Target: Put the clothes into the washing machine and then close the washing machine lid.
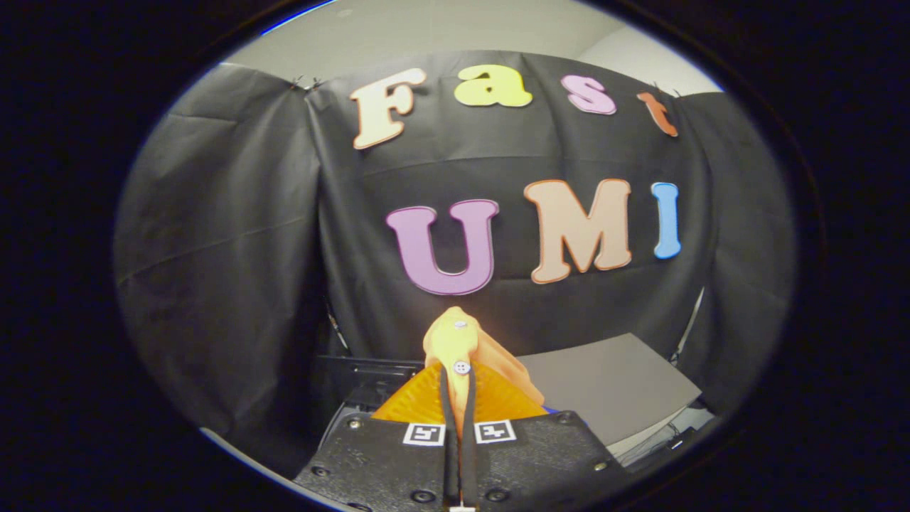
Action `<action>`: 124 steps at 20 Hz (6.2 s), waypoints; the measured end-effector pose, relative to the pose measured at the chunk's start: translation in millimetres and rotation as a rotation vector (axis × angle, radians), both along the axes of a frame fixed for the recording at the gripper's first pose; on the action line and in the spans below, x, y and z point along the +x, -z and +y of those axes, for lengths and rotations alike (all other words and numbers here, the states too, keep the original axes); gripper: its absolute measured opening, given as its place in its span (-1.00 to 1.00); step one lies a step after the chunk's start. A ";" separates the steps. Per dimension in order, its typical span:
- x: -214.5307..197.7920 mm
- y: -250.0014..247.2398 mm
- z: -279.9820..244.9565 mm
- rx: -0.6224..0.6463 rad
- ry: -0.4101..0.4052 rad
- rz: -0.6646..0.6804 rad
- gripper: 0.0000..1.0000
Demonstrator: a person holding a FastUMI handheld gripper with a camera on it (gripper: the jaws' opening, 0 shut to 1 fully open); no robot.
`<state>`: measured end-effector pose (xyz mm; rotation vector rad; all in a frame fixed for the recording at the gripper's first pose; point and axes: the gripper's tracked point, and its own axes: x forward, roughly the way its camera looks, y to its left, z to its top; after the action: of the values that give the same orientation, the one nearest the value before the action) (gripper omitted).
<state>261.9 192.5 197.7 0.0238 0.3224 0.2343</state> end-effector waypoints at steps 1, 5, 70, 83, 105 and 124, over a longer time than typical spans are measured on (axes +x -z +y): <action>-0.3 3.0 14.6 -0.008 -0.024 0.004 -0.98; 1.5 26.4 60.4 -0.018 -0.090 0.026 -0.97; 64.1 306.9 170.1 -0.021 -0.114 0.299 0.96; 166.7 169.5 219.3 0.008 -0.076 -0.185 0.94; 235.7 228.9 216.6 -0.021 0.023 -0.158 0.91; 226.4 224.9 218.2 -0.007 0.002 -0.171 0.91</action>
<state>488.3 410.7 -27.2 -0.0027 0.1533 0.2313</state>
